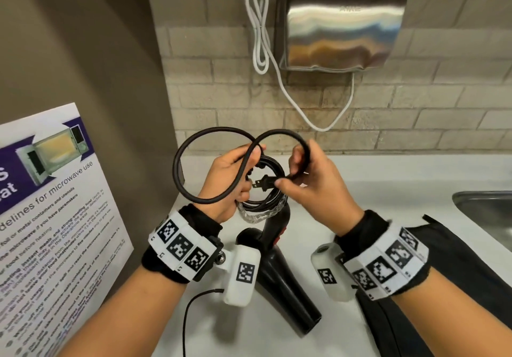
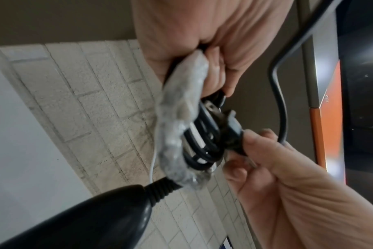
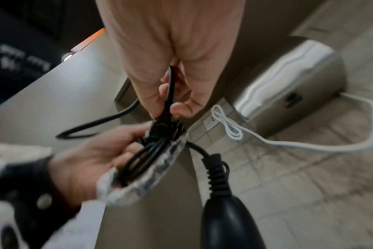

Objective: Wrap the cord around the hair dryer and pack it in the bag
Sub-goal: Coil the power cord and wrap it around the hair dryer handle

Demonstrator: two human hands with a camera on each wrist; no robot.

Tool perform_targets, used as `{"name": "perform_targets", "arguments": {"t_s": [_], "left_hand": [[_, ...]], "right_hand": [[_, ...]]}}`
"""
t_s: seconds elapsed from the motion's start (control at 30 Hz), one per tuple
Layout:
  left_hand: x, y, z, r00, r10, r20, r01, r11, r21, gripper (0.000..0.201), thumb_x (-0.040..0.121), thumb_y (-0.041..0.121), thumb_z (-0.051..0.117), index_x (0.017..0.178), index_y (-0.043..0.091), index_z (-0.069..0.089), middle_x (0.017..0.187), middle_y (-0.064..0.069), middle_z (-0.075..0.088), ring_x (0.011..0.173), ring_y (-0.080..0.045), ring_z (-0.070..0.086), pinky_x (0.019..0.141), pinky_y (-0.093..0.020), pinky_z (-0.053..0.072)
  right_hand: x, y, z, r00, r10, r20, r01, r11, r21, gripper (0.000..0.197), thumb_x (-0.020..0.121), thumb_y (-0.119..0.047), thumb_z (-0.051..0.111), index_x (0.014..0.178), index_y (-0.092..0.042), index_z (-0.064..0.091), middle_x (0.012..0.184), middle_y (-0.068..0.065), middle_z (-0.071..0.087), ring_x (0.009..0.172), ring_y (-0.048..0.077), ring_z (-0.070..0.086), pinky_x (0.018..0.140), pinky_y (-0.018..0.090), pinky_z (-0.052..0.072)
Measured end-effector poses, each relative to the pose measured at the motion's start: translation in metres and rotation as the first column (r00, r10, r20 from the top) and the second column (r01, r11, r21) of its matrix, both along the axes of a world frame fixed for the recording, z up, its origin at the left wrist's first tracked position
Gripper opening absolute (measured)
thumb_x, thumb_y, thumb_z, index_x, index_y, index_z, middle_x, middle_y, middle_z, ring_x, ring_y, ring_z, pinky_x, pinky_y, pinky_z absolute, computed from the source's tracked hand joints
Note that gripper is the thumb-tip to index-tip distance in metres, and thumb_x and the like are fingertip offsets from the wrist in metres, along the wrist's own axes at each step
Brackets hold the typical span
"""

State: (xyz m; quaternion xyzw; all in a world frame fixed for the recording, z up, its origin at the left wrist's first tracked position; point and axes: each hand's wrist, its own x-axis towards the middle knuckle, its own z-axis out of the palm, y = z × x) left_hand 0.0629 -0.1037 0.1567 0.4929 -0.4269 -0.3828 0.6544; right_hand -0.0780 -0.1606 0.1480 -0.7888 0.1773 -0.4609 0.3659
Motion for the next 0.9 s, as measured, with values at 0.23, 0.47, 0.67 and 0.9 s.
{"name": "perform_targets", "arguments": {"t_s": [0.23,0.47,0.67,0.9], "left_hand": [[-0.008,0.009,0.002,0.992,-0.124,0.035,0.122,0.990,0.070,0.017,0.094,0.024,0.048,0.100,0.029,0.062,0.066,0.007,0.048,0.035,-0.002,0.022,0.033,-0.013,0.019],[0.002,0.009,0.002,0.984,-0.147,0.100,0.144,0.989,0.034,0.028,0.096,0.019,0.042,0.117,0.028,0.059,0.068,0.002,0.039,0.036,-0.002,0.022,0.033,-0.013,0.017],[0.008,0.006,0.002,0.996,-0.072,0.052,0.071,0.997,0.022,0.027,0.098,0.023,0.039,0.109,0.030,0.062,0.053,0.015,0.056,0.035,-0.002,0.021,0.033,-0.013,0.017],[0.006,0.004,0.003,0.996,-0.069,0.055,0.068,0.998,0.015,0.026,0.098,0.024,0.039,0.110,0.029,0.061,0.048,0.018,0.052,0.036,-0.002,0.018,0.033,-0.013,0.015]], "right_hand": [[0.020,-0.002,-0.009,0.987,-0.159,-0.022,0.157,0.983,-0.091,0.054,0.069,0.001,0.070,0.099,-0.028,0.036,0.092,-0.004,0.056,0.082,-0.001,0.054,0.074,0.013,0.045],[0.023,-0.006,-0.010,0.963,-0.067,-0.263,0.045,0.995,-0.089,0.060,0.086,-0.001,0.048,0.136,-0.022,0.023,0.064,-0.009,0.059,0.055,0.003,0.059,0.055,0.016,0.046],[0.004,-0.034,-0.014,0.877,-0.193,-0.439,-0.106,0.815,-0.570,0.057,0.088,-0.056,0.035,0.123,-0.012,0.044,0.073,0.002,0.059,0.064,0.018,0.052,0.065,0.029,0.038],[-0.013,-0.058,-0.036,0.867,-0.428,-0.255,0.035,0.562,-0.826,0.027,0.098,-0.029,0.026,0.095,-0.014,0.048,0.082,0.008,0.061,0.067,0.021,0.052,0.066,0.026,0.033]]}}
